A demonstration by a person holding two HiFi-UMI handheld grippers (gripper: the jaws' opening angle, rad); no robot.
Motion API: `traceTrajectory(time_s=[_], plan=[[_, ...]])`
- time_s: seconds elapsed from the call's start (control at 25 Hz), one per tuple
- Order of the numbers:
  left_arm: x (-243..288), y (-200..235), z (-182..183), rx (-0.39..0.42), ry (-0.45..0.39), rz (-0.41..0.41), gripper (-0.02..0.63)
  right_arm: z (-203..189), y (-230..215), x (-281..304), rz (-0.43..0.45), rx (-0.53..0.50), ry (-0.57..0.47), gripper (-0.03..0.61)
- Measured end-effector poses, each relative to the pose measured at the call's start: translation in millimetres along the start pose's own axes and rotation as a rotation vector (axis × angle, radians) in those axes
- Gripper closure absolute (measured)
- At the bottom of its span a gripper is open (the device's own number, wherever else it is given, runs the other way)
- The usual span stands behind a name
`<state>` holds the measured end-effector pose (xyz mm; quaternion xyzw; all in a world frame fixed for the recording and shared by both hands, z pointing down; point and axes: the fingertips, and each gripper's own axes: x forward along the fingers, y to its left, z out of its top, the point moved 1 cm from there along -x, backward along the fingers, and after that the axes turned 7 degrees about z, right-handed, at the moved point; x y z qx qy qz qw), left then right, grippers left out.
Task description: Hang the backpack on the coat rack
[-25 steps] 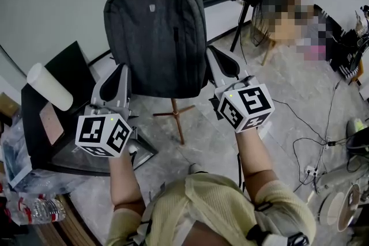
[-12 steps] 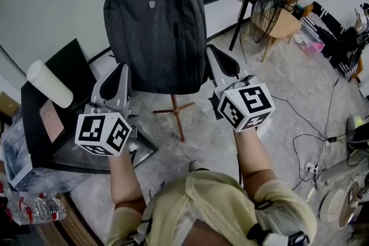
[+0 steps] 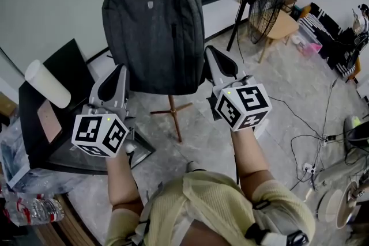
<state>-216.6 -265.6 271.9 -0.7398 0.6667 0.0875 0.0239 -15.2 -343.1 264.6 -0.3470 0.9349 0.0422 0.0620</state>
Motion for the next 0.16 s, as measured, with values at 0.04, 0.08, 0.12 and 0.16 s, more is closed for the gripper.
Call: traceTrajectory(time_s=[0.04,0.08,0.12,0.16], plan=[[-0.2,-0.3,-0.7,-0.006,0.004,-0.005,0.615,-1.3,-0.4,-0.2,-0.001,0.005,0.003,0.575],[-0.5,-0.3,-1.5,-0.01,0.009,-0.007,0.615,-2.4,-0.6,-0.5,-0.001,0.009,0.007,0.575],[-0.9,-0.2,-2.3,-0.013,0.013,-0.009,0.615,-3.4,-0.7,-0.9,-0.001,0.013,0.01,0.575],[-1.2,0.1,-3.1,-0.015,0.018,-0.009,0.615,-4.4,-0.8,-1.2,0.0,0.016,0.013,0.575]])
